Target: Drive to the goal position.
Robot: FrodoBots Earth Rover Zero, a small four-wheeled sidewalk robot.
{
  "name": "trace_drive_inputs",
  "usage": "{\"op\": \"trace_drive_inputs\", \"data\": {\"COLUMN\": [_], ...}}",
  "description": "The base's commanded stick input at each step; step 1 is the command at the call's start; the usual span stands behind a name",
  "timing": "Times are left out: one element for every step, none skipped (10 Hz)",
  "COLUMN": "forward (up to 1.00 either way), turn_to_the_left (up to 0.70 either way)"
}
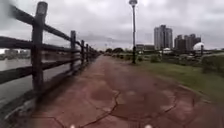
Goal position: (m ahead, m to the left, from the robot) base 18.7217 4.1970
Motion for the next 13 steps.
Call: {"op": "trace_drive_inputs", "data": {"forward": [0.85,0.85,0.85,0.85,0.85,0.85,0.85,0.85,0.85,0.85,0.85,0.85,0.85], "turn_to_the_left": [0.01,0.01,0.01,0.01,0.01,0.01,0.01,0.01,0.01,0.01,0.01,0.01,0.01]}}
